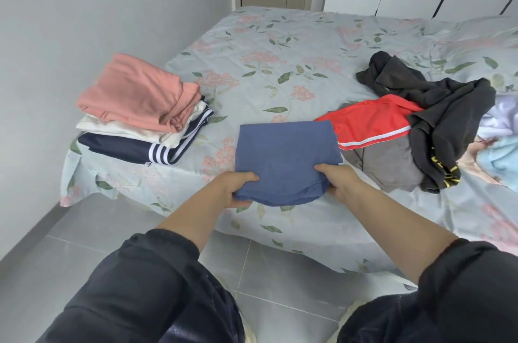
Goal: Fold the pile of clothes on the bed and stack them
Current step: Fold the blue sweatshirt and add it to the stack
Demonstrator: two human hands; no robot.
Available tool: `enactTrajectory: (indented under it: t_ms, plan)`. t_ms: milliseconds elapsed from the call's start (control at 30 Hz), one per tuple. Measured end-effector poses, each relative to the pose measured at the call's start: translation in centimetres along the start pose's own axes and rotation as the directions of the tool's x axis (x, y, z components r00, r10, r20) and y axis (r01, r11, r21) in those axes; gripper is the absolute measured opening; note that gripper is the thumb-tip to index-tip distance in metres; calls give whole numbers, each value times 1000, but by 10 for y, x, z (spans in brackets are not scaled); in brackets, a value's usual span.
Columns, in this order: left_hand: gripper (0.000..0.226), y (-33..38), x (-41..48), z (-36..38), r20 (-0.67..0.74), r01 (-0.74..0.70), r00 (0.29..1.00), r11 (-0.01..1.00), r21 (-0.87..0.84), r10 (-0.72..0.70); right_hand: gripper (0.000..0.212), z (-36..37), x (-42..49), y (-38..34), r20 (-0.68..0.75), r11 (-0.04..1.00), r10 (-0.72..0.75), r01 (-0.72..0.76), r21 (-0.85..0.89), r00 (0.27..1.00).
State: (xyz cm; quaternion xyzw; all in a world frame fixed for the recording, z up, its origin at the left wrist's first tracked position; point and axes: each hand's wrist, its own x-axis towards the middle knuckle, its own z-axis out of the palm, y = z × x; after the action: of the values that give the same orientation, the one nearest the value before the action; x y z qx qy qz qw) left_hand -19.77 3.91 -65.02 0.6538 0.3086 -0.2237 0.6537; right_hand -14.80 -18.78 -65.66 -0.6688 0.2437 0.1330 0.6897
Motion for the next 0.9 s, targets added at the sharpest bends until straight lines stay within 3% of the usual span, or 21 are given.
enactTrajectory:
  t_ms: [133, 233, 333, 600, 667, 900]
  plan:
    - [17, 0, -9, 3, 57, -8, 998, 977, -214, 21, 31, 2, -15, 1, 125, 973, 80, -105, 204, 989]
    - [16, 8, -18, 6, 66, -33, 996, 959, -281, 53, 27, 9, -22, -7, 157, 978, 103, -128, 162, 982]
    - [23, 32, -26, 4, 40, -98, 992, 929, -356, 120, 30, 21, -22, -30, 99, 982, 77, -92, 163, 992]
    - [15, 142, -70, -28, -30, -276, 960, 923, -269, 278, 11, 43, -40, -135, 113, 986, -158, 150, 72, 981]
    - [16, 166, -81, -37, -68, -315, 949, 915, -251, 308, 18, 53, -49, -158, 100, 986, -116, 103, 128, 988]
    - [13, 220, -102, -83, -210, -439, 891, 883, -167, 403, 29, 107, -74, -211, 200, 969, -231, 206, 135, 952]
